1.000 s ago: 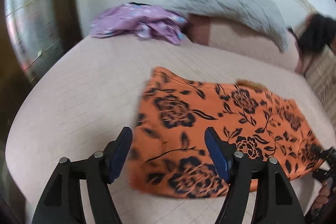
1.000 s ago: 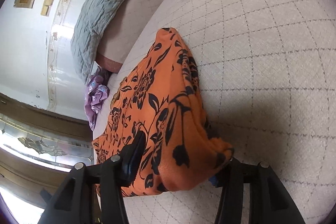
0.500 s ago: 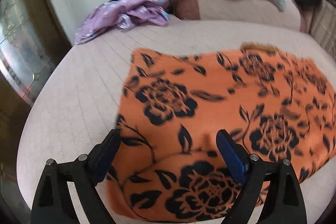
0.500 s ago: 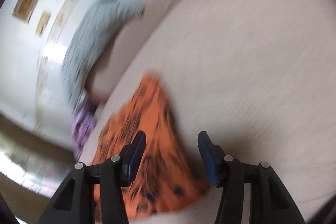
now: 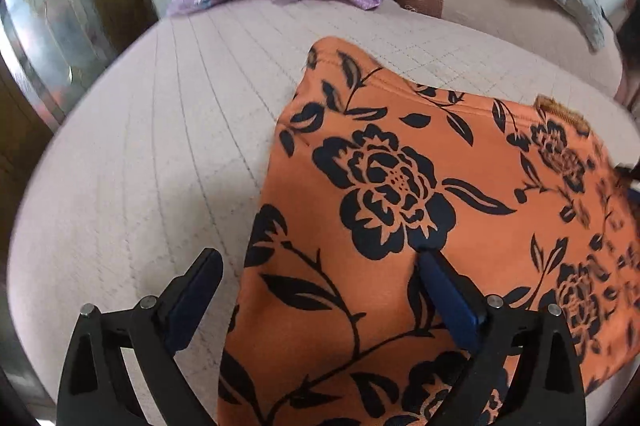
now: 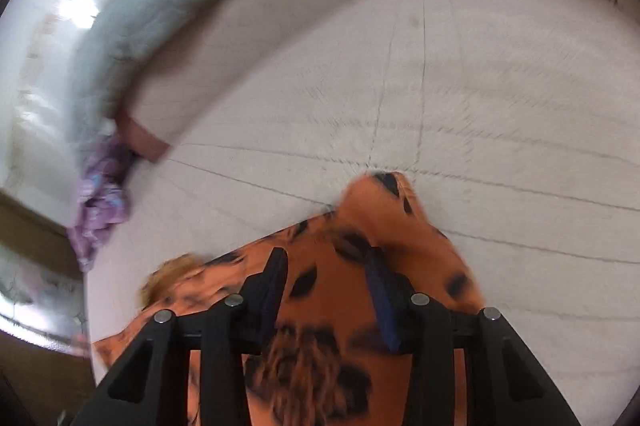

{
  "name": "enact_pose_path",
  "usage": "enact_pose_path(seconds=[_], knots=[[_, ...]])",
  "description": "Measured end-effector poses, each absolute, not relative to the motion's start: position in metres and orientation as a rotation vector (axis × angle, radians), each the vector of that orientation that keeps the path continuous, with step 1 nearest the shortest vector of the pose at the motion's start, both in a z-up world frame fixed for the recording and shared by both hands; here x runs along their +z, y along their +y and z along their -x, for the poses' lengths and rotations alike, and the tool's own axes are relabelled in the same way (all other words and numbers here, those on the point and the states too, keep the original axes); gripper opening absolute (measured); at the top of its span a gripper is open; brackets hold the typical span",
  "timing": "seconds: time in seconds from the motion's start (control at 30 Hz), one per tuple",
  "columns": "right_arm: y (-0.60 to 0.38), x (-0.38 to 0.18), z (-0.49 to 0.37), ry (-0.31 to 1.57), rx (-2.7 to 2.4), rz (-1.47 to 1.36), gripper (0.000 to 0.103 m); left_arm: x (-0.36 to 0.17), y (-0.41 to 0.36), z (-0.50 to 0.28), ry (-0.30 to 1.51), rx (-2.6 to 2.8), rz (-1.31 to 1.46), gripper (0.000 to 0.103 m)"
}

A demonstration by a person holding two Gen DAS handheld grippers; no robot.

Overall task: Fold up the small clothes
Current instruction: 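Flatten the folded dress bundle with both grippers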

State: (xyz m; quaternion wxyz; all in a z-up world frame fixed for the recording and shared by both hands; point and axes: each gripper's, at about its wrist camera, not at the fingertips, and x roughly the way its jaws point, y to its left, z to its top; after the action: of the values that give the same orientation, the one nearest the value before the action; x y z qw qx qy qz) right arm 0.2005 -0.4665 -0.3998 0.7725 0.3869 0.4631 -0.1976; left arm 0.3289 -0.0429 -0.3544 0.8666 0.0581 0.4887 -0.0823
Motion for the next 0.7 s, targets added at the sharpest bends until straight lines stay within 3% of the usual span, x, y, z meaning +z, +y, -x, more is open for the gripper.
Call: enact_pose_path(seconds=[0.17,0.4,0.7], knots=[[-0.428,-0.366,-0.218,0.982,-0.357,-0.750,0.041,-0.355,-0.034,-0.324,1.061,-0.173,-0.050,0.099],[-0.273,-0.325,-0.274,1.003,0.109,-0.614,0.041,-0.339,-0.020,-0.299,0.998,-0.145,-0.127,0.099],[-0.149,-0.365,-0.357,1.162,0.363,-0.592,0.039,-0.344,0.000,-0.288,1.024,-0.214,-0.153,0.099]])
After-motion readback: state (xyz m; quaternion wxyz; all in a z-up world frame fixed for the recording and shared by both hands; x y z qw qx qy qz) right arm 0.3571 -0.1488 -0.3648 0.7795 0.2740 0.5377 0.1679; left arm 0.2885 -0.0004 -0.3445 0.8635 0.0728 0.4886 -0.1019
